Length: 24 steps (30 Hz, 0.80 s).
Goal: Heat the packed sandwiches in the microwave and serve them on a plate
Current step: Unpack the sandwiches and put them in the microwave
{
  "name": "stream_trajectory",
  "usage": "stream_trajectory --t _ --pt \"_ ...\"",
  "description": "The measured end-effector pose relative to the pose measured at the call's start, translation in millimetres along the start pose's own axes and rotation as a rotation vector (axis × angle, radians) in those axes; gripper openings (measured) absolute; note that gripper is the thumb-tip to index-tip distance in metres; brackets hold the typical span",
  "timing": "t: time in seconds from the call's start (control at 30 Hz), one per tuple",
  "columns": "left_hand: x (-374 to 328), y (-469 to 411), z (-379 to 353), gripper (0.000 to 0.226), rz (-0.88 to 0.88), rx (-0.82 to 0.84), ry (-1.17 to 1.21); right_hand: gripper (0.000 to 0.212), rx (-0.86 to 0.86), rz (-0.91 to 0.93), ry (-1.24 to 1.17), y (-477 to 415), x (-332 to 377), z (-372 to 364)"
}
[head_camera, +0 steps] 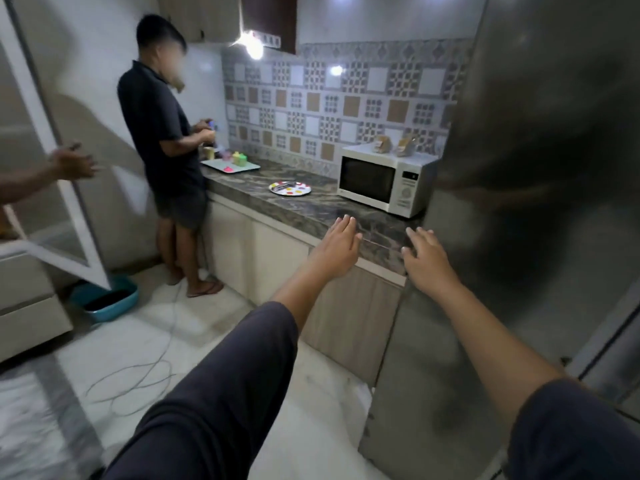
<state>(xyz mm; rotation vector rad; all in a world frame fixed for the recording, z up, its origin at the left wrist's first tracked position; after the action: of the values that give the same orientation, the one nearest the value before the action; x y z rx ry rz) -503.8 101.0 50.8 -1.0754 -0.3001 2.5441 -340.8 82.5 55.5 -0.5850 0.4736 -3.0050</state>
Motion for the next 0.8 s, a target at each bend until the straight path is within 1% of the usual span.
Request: stream_trajectory --t 0.2,0.37,0.53,0.67,0.8 --pt "101.9 -38.9 46.9 0.053 0.167 -0.077 -0.06 0.048 0.094 0.069 -0.071 -81.0 54.0 -77.6" --pt "170.4 -109.6 59.5 0.053 0.207 -0.076 -0.078 0.046 0.107 0.108 -0.092 -181.7 73.2 -134.7" --pt "227.9 -213.9 74.6 0.053 0.257 -0.075 -0.076 0.045 0.083 0.076 -0.132 -297.6 69.9 -169.6" --pt "261.4 -281.5 76.0 0.053 0.258 -0.053 -0.097 0.045 0.125 0.025 -0.138 -370.7 60.0 -204.8" --pt "299.0 -350.0 72.3 0.052 0.259 -0.036 -0.083 0.045 0.141 0.013 -0.109 -440.2 57.9 -232.2"
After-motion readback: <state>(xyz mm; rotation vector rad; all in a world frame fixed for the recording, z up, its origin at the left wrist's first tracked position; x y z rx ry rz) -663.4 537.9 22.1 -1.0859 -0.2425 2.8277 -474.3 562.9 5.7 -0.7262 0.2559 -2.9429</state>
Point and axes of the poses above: each hand's wrist, its own y-axis away from the middle knuckle, its own z-axis out of the back of the hand, x = y × z, the point moved 5 cm from there along -y, towards the middle knuckle, and after that the axes turned 11 degrees about y, right-handed, at the moved point
